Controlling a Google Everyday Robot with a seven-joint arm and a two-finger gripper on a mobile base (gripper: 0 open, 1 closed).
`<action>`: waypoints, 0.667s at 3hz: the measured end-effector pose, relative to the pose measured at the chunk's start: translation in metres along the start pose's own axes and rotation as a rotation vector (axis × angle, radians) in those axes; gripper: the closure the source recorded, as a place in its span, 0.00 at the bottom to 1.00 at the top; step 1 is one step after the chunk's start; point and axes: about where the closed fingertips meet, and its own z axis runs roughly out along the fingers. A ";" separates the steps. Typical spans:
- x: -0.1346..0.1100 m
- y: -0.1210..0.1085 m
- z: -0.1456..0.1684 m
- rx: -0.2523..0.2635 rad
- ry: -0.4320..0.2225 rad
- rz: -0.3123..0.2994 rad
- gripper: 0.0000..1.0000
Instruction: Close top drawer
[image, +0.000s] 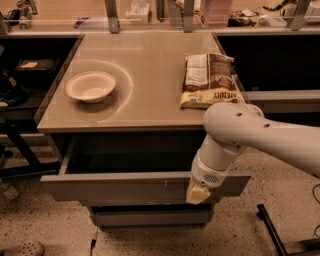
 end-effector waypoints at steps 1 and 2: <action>0.000 0.000 0.000 0.000 0.000 0.000 0.14; 0.000 0.000 0.000 0.000 0.000 0.000 0.00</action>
Offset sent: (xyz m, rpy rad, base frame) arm 0.0000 0.0000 0.0000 0.0000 0.0000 0.0000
